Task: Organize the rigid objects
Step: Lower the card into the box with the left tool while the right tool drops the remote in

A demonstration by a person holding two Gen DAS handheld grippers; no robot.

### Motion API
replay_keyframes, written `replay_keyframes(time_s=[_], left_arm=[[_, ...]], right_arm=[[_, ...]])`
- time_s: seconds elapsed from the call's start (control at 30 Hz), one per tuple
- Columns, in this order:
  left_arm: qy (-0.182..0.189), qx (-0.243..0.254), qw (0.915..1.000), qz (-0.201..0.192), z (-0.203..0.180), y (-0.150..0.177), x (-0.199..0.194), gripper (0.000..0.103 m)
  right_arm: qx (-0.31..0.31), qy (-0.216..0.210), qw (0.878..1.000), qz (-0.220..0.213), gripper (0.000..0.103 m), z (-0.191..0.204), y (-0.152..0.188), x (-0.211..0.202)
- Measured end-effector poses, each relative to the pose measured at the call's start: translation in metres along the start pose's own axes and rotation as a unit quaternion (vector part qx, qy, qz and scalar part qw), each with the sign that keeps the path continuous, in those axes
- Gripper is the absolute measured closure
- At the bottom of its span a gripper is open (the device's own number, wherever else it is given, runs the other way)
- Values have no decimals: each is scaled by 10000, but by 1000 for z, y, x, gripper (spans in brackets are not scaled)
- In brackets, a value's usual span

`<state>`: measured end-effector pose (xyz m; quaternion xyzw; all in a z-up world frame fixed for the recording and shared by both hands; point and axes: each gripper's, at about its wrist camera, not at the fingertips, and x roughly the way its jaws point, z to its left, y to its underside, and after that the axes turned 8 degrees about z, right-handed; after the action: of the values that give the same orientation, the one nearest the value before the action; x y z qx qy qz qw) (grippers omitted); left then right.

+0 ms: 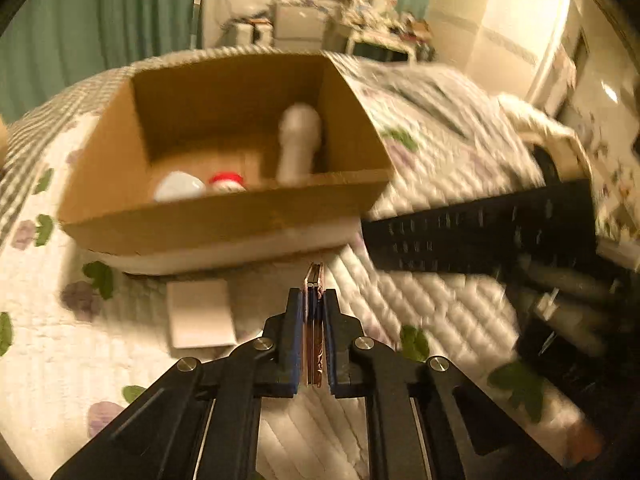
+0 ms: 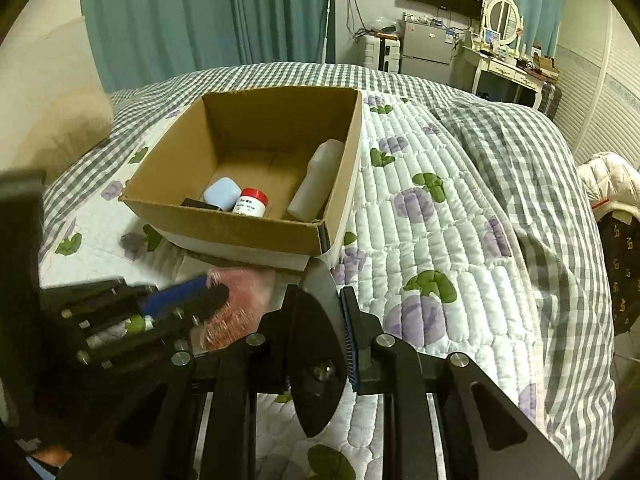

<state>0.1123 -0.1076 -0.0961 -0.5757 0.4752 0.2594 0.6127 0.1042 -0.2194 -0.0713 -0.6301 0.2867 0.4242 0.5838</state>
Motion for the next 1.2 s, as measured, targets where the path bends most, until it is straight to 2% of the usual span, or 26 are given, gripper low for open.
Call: replay_keyframes(time_s=[0.1,0.2,0.3,0.43,0.57,0.73,0.9,1.03,1.2], left_arm=[[-133,157,9997,-159,-10,2,6,93],[-40,160,9997,163,-10,-2,24,91],[-157,169,9996,143,-11,3,32,92],[-233,74,9997,-42,-8,1,14,93],[-323,9,9987,-396,-2,-7,-25,93],[-460,223,9935,-1012,0,-27,-90,93],[-631,236,9871,-1454,13,-61,-125,93],[-697,31,9870,-1450,37,-94,-117,93],[-771,-221,9912,-1054,68,-106,-69,93]], right_arm=[[55,30,10000,38,84,-4,1,1],[112,35,9999,85,84,-9,2,4],[122,16,9999,109,84,-11,3,4],[117,-2,9999,77,84,-12,4,2],[72,-16,9999,-87,84,-12,-2,-11],[-58,27,9989,-468,84,-8,-31,-46],[-319,-20,9960,-829,84,7,-74,-71],[-469,-124,9958,-774,84,24,-117,-59],[-667,29,9963,-536,84,45,-146,-23]])
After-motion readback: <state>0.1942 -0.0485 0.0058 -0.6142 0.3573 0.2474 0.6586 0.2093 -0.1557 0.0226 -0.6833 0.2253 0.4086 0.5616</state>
